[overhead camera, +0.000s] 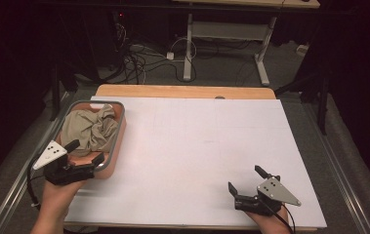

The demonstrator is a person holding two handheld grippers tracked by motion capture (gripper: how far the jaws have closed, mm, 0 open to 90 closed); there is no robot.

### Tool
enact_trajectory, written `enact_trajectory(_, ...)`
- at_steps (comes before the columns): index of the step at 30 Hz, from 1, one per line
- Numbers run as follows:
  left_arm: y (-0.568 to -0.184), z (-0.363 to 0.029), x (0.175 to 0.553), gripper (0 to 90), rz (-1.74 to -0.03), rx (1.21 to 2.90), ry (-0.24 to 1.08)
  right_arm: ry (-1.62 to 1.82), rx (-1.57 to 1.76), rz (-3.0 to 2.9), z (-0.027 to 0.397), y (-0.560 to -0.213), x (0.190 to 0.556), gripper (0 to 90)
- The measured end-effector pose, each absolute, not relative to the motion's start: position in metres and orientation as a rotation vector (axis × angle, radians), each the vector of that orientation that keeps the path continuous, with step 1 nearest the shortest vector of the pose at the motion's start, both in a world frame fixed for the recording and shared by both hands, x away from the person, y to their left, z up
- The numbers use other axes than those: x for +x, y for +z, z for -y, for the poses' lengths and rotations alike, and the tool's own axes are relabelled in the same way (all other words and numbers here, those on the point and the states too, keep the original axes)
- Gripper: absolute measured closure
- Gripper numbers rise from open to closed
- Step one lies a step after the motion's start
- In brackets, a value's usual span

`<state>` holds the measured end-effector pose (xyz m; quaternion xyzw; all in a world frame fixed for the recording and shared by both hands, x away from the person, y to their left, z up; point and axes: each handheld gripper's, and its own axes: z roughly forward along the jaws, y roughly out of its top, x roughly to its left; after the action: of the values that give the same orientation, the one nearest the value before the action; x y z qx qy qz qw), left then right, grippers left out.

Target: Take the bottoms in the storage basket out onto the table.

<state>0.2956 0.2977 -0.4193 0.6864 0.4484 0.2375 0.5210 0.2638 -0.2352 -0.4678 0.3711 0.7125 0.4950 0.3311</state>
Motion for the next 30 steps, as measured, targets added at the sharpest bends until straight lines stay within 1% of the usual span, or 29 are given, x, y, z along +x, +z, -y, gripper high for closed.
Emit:
enact_trajectory(5, -0.415, -0.284, 0.299, 0.0, -1.049, 1.658, 0.561, 1.305, 0.969, -1.856, 0.241, -0.469, 0.258, 0.4)
enact_trajectory(8, -0.413, -0.278, 0.306, 0.0, -1.036, 1.660, 0.589, 1.312, 0.964, -1.856, 0.244, -0.469, 0.255, 0.4)
enact_trajectory(11, -0.410, -0.275, 0.315, 0.0, -1.046, 1.682, 0.554, 1.319, 0.955, -1.854, 0.245, -0.469, 0.252, 0.4)
enact_trajectory(14, -0.402, -0.271, 0.323, 0.0, -1.037, 1.681, 0.576, 1.317, 0.952, -1.858, 0.246, -0.469, 0.251, 0.4)
enact_trajectory(21, -0.393, -0.277, 0.343, 0.0, -1.062, 1.663, 0.546, 1.316, 0.951, -1.861, 0.244, -0.469, 0.251, 0.4)
enact_trajectory(30, -0.389, -0.278, 0.365, 0.0, -1.085, 1.688, 0.598, 1.316, 0.954, -1.864, 0.244, -0.471, 0.253, 0.4)
